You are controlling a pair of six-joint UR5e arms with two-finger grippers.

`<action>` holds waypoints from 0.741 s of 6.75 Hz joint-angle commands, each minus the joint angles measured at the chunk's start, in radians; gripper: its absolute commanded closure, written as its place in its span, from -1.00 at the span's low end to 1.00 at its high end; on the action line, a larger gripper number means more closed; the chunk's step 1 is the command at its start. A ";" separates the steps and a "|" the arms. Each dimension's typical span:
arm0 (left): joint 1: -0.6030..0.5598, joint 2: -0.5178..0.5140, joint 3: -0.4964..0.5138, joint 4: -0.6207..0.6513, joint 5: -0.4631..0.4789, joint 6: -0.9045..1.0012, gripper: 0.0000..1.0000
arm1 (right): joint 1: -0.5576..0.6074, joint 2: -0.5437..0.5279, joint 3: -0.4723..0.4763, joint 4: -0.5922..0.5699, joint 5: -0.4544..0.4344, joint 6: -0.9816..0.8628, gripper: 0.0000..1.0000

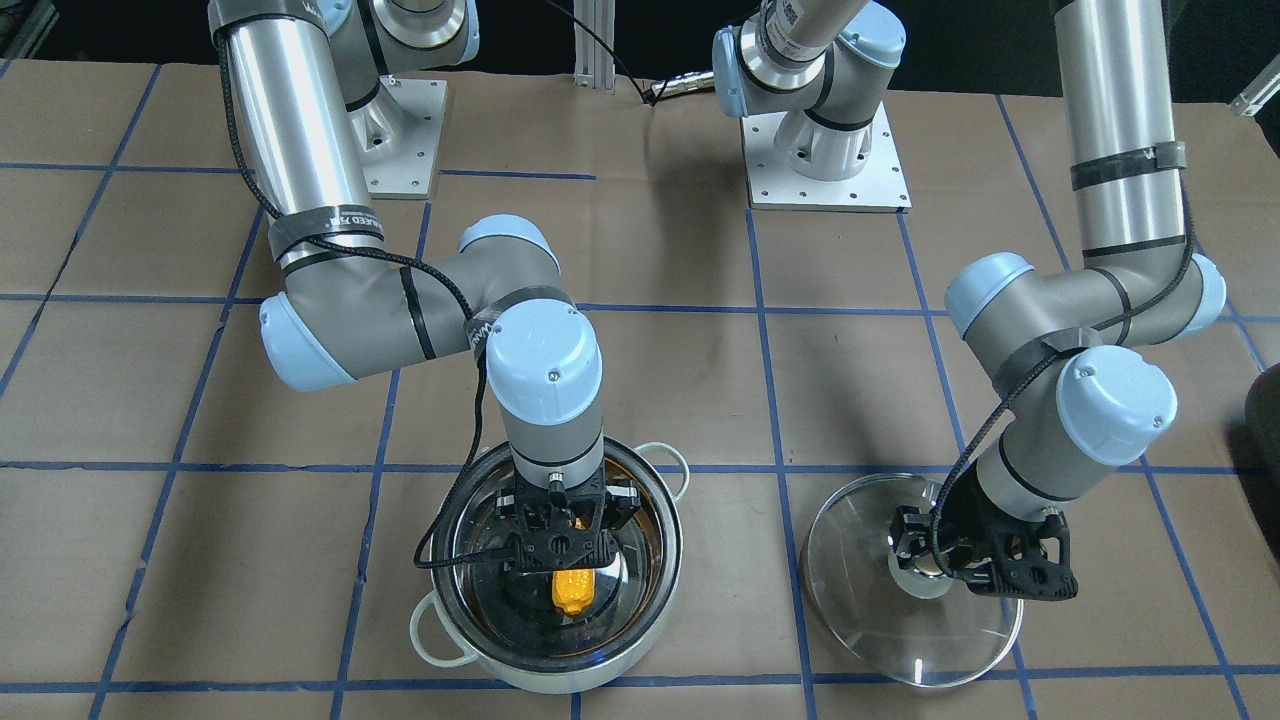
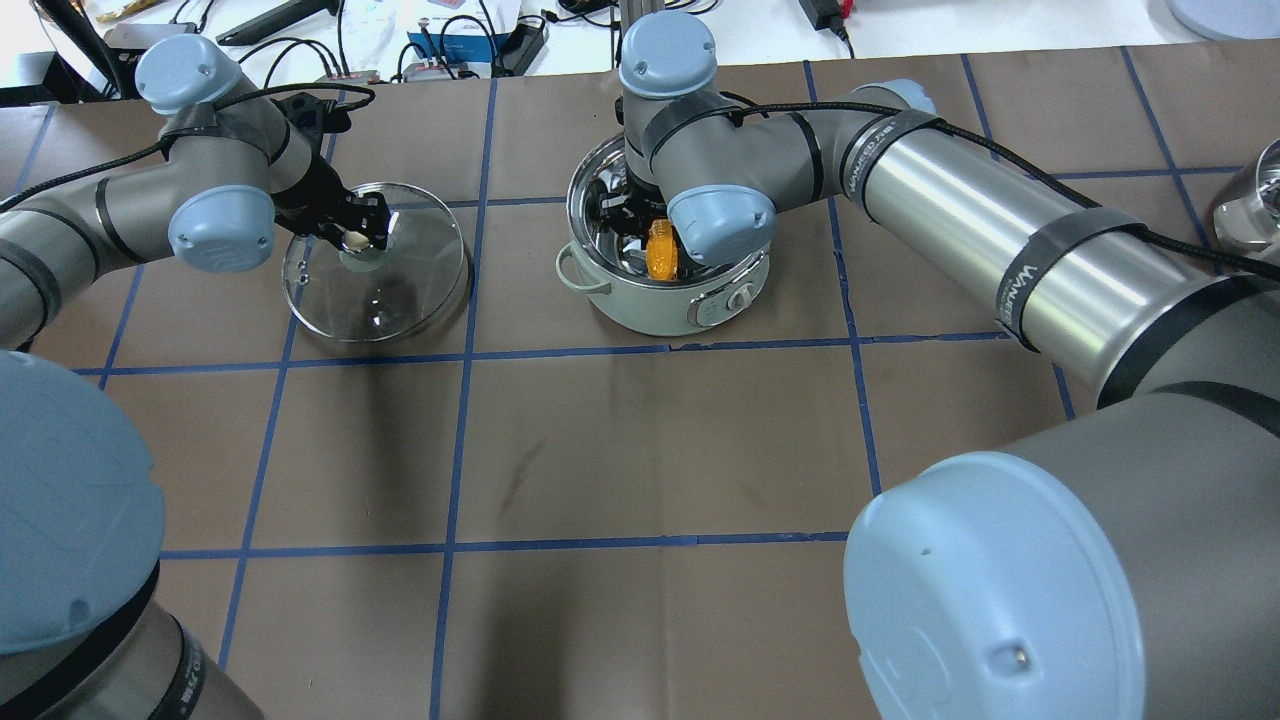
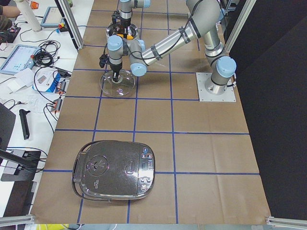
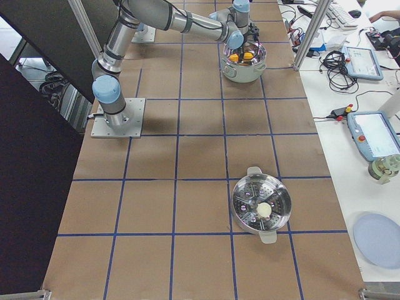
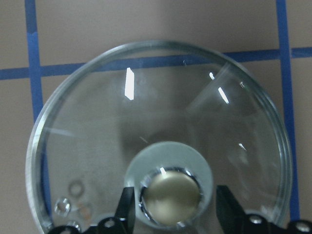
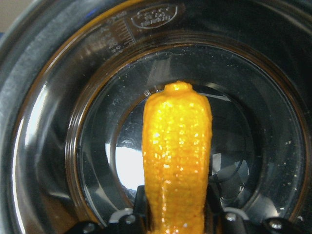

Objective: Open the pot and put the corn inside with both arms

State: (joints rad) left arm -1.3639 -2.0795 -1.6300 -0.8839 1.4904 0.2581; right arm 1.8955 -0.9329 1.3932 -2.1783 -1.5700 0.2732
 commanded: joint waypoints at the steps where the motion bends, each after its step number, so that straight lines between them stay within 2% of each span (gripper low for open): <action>1: -0.021 0.031 0.010 -0.006 0.004 -0.039 -1.00 | 0.000 0.005 0.001 -0.006 -0.005 0.003 -0.66; 2: -0.035 0.085 0.059 -0.123 0.013 -0.045 -1.00 | -0.001 -0.006 -0.006 -0.002 -0.005 0.000 -0.66; 3: -0.037 0.152 0.159 -0.353 0.013 -0.049 -1.00 | -0.003 -0.053 -0.005 0.015 -0.004 -0.003 -0.66; 4: -0.050 0.207 0.265 -0.582 0.013 -0.112 -1.00 | -0.021 -0.129 -0.009 0.144 0.002 -0.005 -0.66; 5: -0.111 0.238 0.351 -0.718 0.017 -0.205 -1.00 | -0.050 -0.230 0.000 0.258 0.005 -0.023 -0.65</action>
State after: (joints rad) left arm -1.4231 -1.8907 -1.3890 -1.4004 1.5040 0.1446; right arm 1.8739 -1.0565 1.3876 -2.0492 -1.5691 0.2651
